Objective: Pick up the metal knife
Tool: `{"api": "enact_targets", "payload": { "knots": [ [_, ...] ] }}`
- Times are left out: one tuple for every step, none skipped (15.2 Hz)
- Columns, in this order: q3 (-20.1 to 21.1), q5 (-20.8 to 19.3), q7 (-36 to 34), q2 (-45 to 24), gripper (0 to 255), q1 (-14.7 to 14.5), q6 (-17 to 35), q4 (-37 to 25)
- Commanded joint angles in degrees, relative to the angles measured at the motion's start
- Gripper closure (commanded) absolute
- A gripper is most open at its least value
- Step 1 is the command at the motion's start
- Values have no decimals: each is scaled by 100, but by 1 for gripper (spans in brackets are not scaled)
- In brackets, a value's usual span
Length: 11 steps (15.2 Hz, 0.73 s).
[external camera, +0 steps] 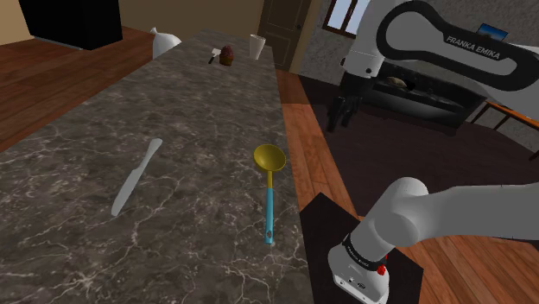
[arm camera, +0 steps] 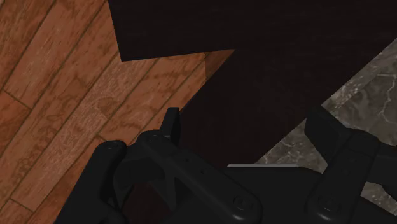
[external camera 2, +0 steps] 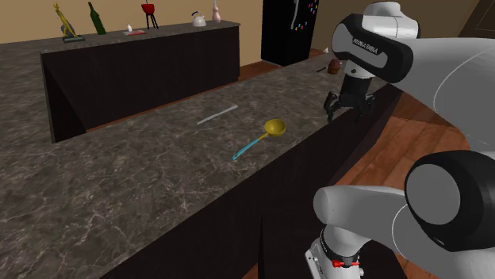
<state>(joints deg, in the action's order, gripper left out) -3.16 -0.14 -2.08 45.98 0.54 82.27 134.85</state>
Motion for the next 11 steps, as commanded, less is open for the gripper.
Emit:
{"api": "enact_targets", "payload": {
  "knots": [
    [0,0,0,0,0,0,0,0],
    [155,113,-223,4,0,-18,26,16],
    [310,227,-445,-3,0,-34,55,23],
    [467,339,-666,-21,0,-48,89,21],
    [622,449,-886,-49,0,-64,126,11],
    [777,556,-1107,-88,0,-79,166,-7],
    [934,661,-1325,-136,0,-89,210,-34],
    [1089,761,-1544,-196,0,-100,257,-70],
    [1243,856,-1763,-265,0,-110,306,-114],
    [1397,946,-1981,-344,0,-116,358,-167],
    [1550,1029,-2200,-433,0,-121,413,-228]
  ]
}}
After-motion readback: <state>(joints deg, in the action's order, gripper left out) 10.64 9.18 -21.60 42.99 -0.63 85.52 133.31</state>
